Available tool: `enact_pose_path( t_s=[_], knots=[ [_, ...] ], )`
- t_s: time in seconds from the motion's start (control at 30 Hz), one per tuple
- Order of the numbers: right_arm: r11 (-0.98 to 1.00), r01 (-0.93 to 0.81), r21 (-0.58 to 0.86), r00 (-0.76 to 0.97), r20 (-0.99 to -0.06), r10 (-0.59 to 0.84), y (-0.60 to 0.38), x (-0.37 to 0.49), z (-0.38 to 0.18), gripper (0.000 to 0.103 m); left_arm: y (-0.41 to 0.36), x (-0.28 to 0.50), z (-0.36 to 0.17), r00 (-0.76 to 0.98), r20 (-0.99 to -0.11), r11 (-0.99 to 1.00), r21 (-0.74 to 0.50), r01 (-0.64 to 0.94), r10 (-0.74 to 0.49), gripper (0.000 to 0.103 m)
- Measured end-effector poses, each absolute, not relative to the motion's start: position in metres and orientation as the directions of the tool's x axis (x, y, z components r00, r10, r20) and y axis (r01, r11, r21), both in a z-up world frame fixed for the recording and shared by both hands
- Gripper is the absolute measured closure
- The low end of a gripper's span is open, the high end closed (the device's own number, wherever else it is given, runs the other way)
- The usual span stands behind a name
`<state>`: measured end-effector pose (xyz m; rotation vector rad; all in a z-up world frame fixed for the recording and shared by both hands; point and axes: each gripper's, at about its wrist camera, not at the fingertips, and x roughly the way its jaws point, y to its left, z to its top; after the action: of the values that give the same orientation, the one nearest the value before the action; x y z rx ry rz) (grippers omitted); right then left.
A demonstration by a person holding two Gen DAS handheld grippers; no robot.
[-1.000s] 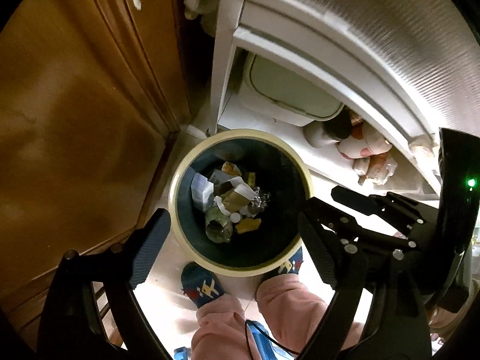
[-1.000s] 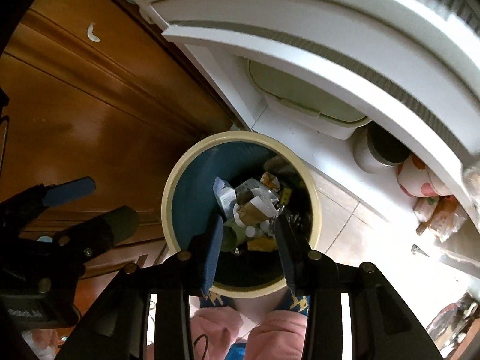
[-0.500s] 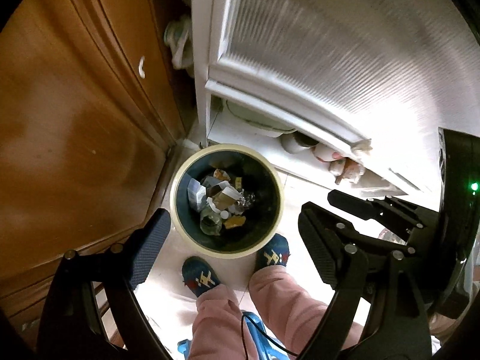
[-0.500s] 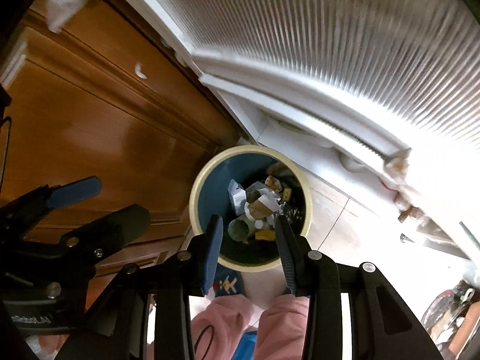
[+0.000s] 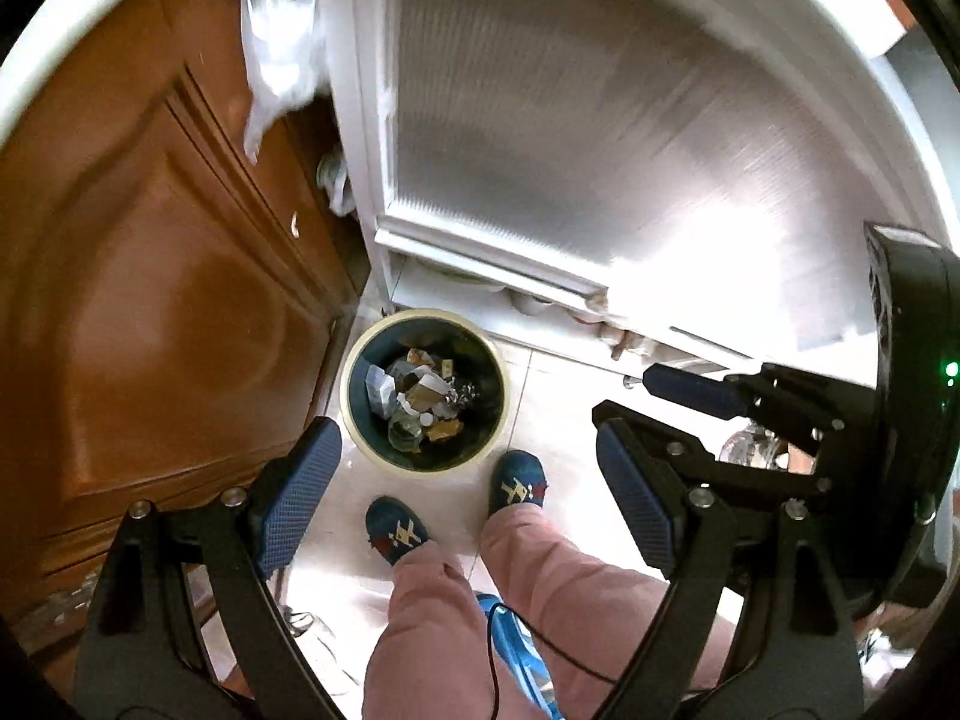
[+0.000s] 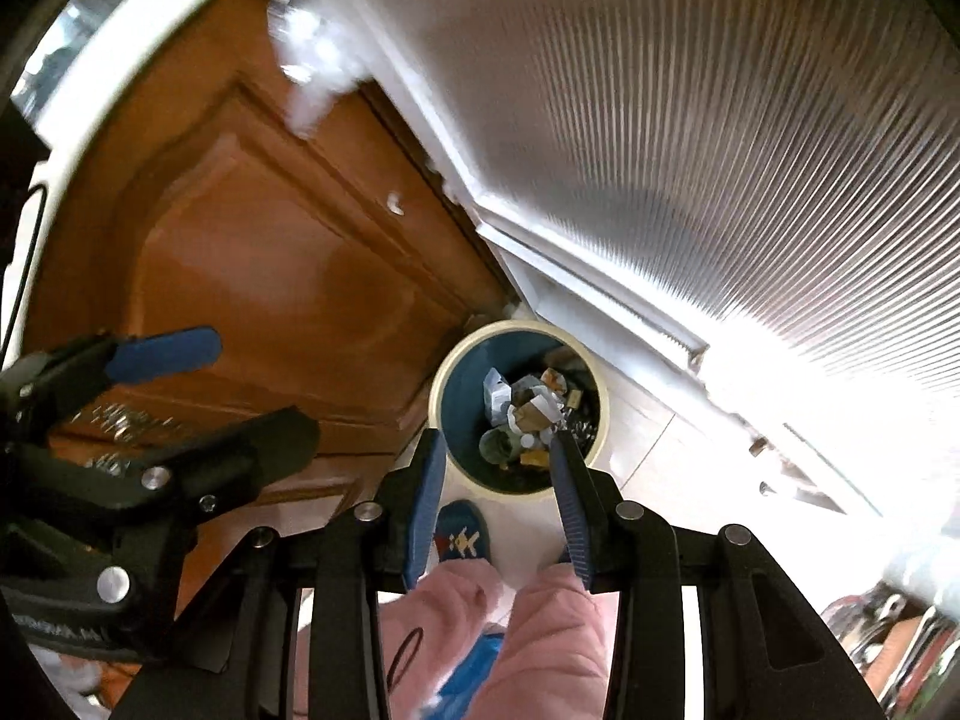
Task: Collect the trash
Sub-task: 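Raise both tools back over the countertop trash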
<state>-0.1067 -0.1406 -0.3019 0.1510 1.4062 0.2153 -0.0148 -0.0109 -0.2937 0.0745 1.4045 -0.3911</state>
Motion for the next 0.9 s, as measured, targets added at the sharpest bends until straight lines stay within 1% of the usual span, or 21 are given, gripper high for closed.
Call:
enact_pose_path(
  t_s=[0.2,0.5,0.67,0.8,0.9],
  knots=[
    [0.961,-0.171,0.218,0.212,-0.944,0.252,-0.140,-0.116,-0.217,0.066,-0.016,-0.021,-0.213,0.194,-0.955,0.914,-0.138,0.382,-0.225,0.018],
    [0.914,-0.316,0.256,0.307,-0.883,0.354,-0.147,-0.115,-0.094,0.066,-0.023,-0.013,-0.106,0.355,-0.909,0.906,-0.055,0.420,-0.219,0.018],
    [0.897,-0.371,0.239,0.380,-0.843,0.381,-0.155,-0.112,-0.034,0.066,-0.024,-0.010,-0.058,0.430,-0.879,0.912,-0.014,0.410,-0.206,0.018],
    [0.889,-0.395,0.232,0.425,-0.812,0.400,-0.166,-0.106,0.001,0.066,-0.027,-0.007,-0.030,0.490,-0.854,0.917,0.038,0.398,-0.177,0.018],
    [0.885,-0.413,0.214,0.463,-0.788,0.406,-0.175,-0.101,0.026,0.066,-0.033,-0.002,-0.008,0.521,-0.836,0.924,0.047,0.379,-0.171,0.018]
  ],
)
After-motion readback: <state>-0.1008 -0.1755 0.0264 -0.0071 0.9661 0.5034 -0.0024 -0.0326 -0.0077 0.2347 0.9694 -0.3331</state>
